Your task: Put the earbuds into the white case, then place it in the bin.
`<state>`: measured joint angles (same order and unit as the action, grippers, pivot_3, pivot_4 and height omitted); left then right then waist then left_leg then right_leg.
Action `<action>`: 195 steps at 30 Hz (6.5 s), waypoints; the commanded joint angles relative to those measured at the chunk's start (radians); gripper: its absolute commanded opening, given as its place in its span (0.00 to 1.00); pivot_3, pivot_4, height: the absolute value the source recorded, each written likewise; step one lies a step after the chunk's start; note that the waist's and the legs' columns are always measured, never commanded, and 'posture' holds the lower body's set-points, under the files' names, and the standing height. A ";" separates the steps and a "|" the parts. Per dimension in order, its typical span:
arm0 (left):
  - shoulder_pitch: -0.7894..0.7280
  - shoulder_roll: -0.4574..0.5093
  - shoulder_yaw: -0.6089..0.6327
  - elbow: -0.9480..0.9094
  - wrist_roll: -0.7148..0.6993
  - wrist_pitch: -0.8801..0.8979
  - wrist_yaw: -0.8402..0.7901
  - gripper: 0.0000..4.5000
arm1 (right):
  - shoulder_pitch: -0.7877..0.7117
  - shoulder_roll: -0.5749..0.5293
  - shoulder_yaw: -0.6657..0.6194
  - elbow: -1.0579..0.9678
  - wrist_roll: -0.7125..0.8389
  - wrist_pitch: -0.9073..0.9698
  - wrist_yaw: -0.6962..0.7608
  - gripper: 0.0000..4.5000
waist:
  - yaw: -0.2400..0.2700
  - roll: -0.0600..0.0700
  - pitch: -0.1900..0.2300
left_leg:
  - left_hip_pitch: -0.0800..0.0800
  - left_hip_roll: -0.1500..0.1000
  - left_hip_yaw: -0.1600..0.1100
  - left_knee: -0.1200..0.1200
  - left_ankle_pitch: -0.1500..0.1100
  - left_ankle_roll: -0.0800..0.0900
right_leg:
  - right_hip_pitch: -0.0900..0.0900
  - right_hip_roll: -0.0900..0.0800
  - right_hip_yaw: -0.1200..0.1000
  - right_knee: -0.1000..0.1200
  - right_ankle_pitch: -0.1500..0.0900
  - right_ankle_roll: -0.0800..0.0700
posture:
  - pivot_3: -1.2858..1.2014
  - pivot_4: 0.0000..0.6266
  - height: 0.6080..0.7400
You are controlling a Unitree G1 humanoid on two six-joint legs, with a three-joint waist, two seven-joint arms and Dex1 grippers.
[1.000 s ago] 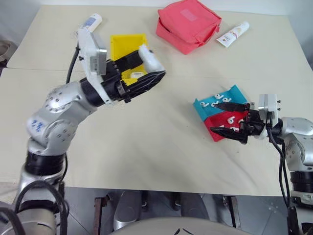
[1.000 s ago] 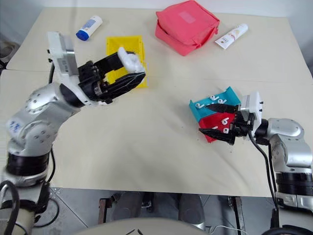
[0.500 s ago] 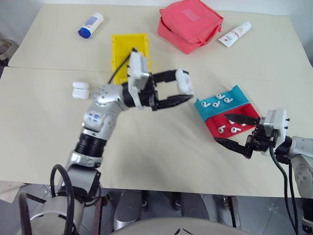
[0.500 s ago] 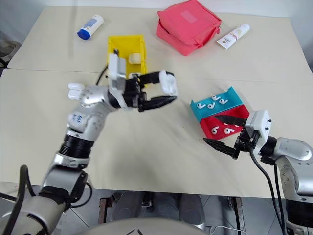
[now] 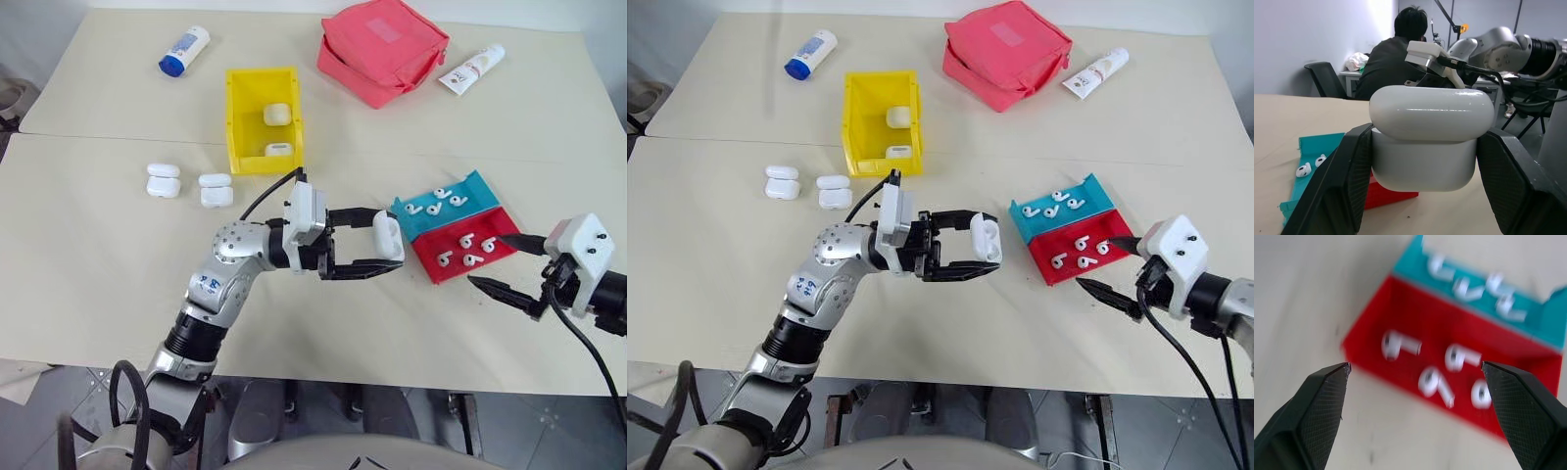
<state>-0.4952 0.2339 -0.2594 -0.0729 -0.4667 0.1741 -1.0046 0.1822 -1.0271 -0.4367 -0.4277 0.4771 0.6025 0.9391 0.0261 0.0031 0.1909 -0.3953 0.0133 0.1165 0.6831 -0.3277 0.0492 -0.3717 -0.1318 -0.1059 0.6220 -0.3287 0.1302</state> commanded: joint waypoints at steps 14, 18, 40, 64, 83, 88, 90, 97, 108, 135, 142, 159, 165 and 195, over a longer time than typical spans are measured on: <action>0.055 -0.049 -0.032 -0.082 0.023 -0.024 0.027 0.62 | -0.186 -0.219 0.214 -0.002 -0.144 0.198 -0.025 0.71 | -0.005 0.000 0.000 | 0.000 0.000 -0.001 0.000 0.000 0.000 | 0.001 0.000 -0.001 0.000 0.000 0.000 | 0.52 0.24 1.00; 0.076 -0.056 -0.041 -0.117 0.025 -0.013 0.052 0.62 | -0.270 -0.230 0.298 0.048 -0.168 0.223 -0.025 0.71 | -0.001 0.000 0.000 | 0.000 0.000 -0.002 0.001 0.000 0.000 | 0.001 -0.001 -0.001 0.000 0.000 0.000 | 0.52 0.24 1.00; 0.111 -0.037 -0.030 -0.153 0.023 -0.007 0.085 0.62 | -0.586 -0.210 0.628 0.135 -0.272 0.207 0.119 0.71 | -0.004 0.001 -0.001 | -0.003 -0.001 -0.003 0.002 0.000 0.000 | 0.000 -0.001 -0.003 0.000 0.000 0.000 | 0.52 0.24 1.00; 0.137 -0.016 -0.029 -0.198 0.011 0.011 0.096 0.62 | -0.665 -0.163 0.711 0.189 -0.375 0.174 0.190 0.52 | -0.003 0.001 -0.001 | -0.005 -0.001 -0.005 0.004 0.000 0.000 | -0.001 -0.001 -0.005 0.000 0.000 0.000 | 0.52 0.24 1.00; 0.139 -0.009 -0.029 -0.202 0.016 0.012 0.099 0.62 | -0.675 -0.154 0.723 0.198 -0.438 0.159 0.233 0.01 | -0.004 0.001 -0.001 | -0.006 -0.001 -0.005 0.004 0.000 0.000 | -0.001 -0.001 -0.006 0.000 0.000 0.000 | 0.52 0.24 1.00; 0.136 -0.010 -0.028 -0.201 0.015 0.013 0.099 0.62 | -0.690 -0.131 0.681 0.179 -0.400 0.177 0.233 0.01 | -0.004 0.001 -0.001 | -0.006 -0.001 -0.006 0.005 0.000 0.000 | -0.001 -0.001 -0.006 0.000 0.000 0.000 | 0.52 0.24 1.00; 0.135 -0.010 -0.028 -0.200 0.015 0.013 0.098 0.62 | -0.695 -0.124 0.657 0.167 -0.378 0.191 0.234 0.01 | -0.004 0.001 -0.001 | -0.006 -0.001 -0.006 0.005 0.000 0.000 | -0.002 -0.001 -0.007 0.000 0.000 0.000 | 0.52 0.24 1.00; 0.138 -0.010 -0.028 -0.198 0.016 0.012 0.099 0.62 | -0.649 -0.180 0.549 0.142 -0.321 0.215 0.243 0.01 | -0.002 0.001 -0.001 | -0.008 -0.001 -0.007 0.006 0.000 0.000 | -0.002 -0.001 -0.008 0.001 0.000 0.000 | 0.52 0.24 1.00; 0.139 -0.027 -0.037 -0.190 0.022 0.003 0.094 0.62 | -0.641 -0.170 0.571 0.165 -0.348 0.173 0.198 0.04 | -0.005 0.002 -0.001 | -0.009 0.000 -0.008 0.007 0.000 0.000 | -0.002 -0.001 -0.008 0.002 0.000 0.000 | 0.52 0.24 1.00; 0.143 0.003 -0.012 -0.198 0.030 0.000 0.118 0.62 | -0.772 -0.093 0.702 0.334 -0.489 0.064 0.217 0.59 | -0.004 0.003 -0.002 | -0.009 -0.001 -0.008 0.008 0.000 0.000 | -0.002 -0.001 -0.009 0.002 0.000 0.000 | 0.52 0.24 1.00; 0.146 0.008 -0.011 -0.206 0.031 0.002 0.127 0.62 | -0.784 -0.079 0.722 0.341 -0.490 0.072 0.273 0.59 | -0.004 0.003 -0.002 | -0.009 -0.001 -0.008 0.009 0.000 0.000 | -0.002 -0.001 -0.009 0.002 0.000 0.000 | 0.52 0.24 1.00; 0.157 0.012 -0.012 -0.223 0.035 0.008 0.147 0.62 | -0.856 -0.042 0.794 0.438 -0.557 0.073 0.328 0.59 | -0.005 0.003 -0.002 | -0.009 -0.001 -0.008 0.009 0.000 0.000 | -0.002 -0.001 -0.009 0.003 0.000 0.000 | 0.52 0.24 1.00; 0.156 0.014 -0.011 -0.224 0.036 0.008 0.149 0.62 | -0.855 -0.053 0.806 0.440 -0.584 0.086 0.352 0.59 | -0.004 0.003 -0.002 | -0.009 -0.001 -0.009 0.009 0.000 0.000 | -0.002 -0.001 -0.009 0.003 0.000 0.000 | 0.52 0.24 1.00; 0.146 0.008 -0.013 -0.205 0.039 -0.002 0.136 0.62 | -0.860 -0.039 0.777 0.377 -0.600 0.137 0.368 0.59 | -0.005 0.003 -0.002 | -0.009 -0.001 -0.009 0.009 0.000 0.000 | -0.002 -0.001 -0.009 0.003 0.000 0.000 | 0.52 0.24 1.00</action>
<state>-0.3435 0.2478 -0.2740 -0.2597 -0.4281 0.1893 -0.8642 -0.6599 -1.0640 0.3557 -0.0398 -0.1187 0.7432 1.3155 0.0206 0.0063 0.1890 -0.4043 0.0126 0.1080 0.6924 -0.3274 0.0496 -0.3734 -0.1328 -0.1147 0.6252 -0.3287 0.1302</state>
